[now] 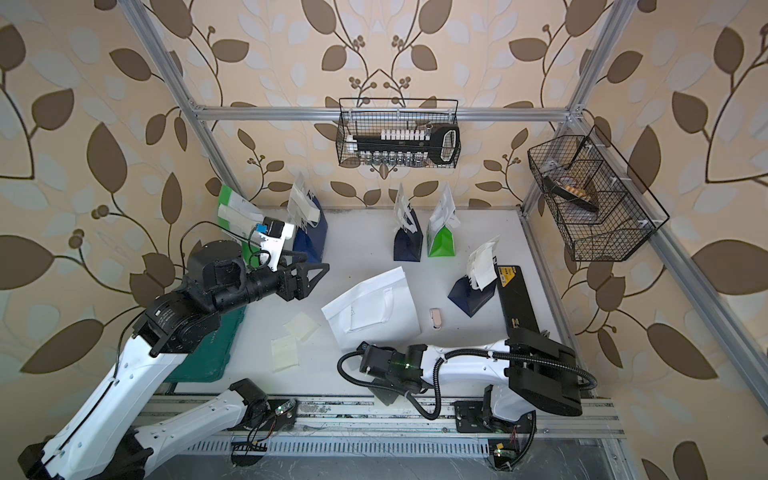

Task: Staple the receipts to the bags
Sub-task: Place the takeout bag at the center of the board.

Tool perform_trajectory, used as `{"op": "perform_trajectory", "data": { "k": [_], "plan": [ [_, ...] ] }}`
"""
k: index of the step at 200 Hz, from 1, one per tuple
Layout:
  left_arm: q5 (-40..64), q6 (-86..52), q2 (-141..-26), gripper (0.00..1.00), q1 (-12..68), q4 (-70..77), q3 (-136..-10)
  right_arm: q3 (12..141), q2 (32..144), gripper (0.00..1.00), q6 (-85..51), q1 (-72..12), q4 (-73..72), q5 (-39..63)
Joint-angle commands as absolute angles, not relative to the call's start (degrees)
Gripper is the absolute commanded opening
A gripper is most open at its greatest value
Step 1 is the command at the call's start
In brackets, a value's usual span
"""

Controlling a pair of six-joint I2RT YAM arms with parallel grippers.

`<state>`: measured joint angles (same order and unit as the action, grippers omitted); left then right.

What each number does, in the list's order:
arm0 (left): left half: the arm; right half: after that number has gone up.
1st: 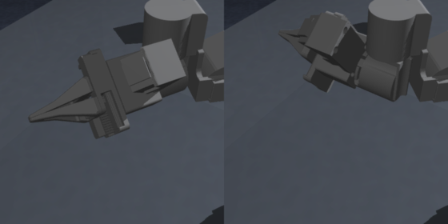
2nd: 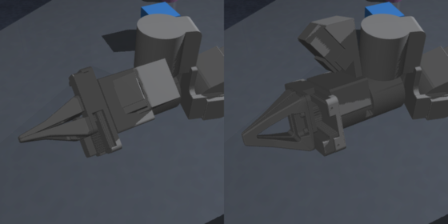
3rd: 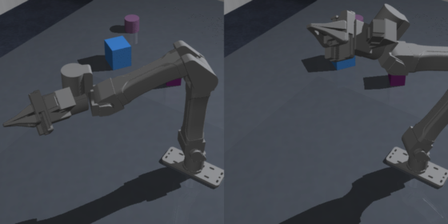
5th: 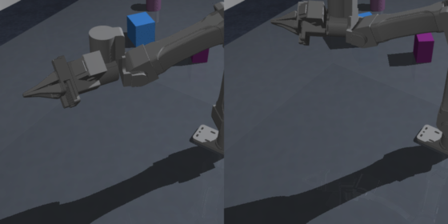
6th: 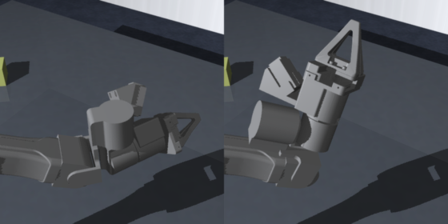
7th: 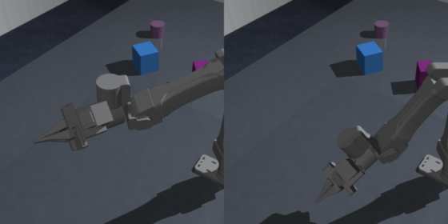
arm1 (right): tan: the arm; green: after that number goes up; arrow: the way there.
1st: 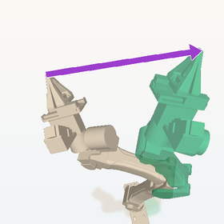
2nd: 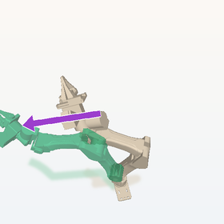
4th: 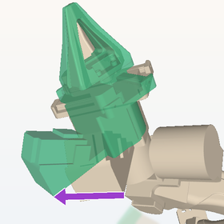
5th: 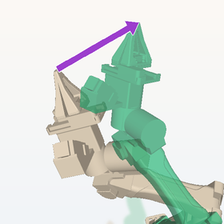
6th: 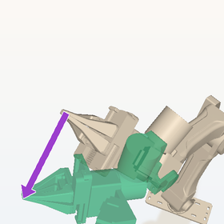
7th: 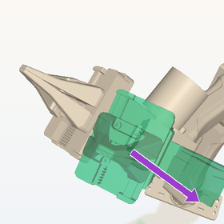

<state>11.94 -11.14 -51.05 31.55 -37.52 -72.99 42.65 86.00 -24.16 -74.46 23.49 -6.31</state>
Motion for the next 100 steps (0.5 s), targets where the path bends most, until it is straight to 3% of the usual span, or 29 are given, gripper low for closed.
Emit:
{"op": "perform_trajectory", "data": {
  "k": [1,52,100],
  "plan": [
    [12.3,-11.8,-49.5,0.79,31.8,-36.6,-73.8,45.1,88.6,0.62,-24.1,-75.4,22.6,-9.3],
    [12.3,-12.0,-49.3,0.79,31.8,-36.9,-74.4,45.1,91.6,0.41,-26.1,-77.0,25.4,-10.0],
    [12.5,-12.4,-49.0,0.79,31.8,-36.6,-74.4,42.3,89.0,0.1,-27.6,-77.1,25.4,-12.8]
  ]
}}
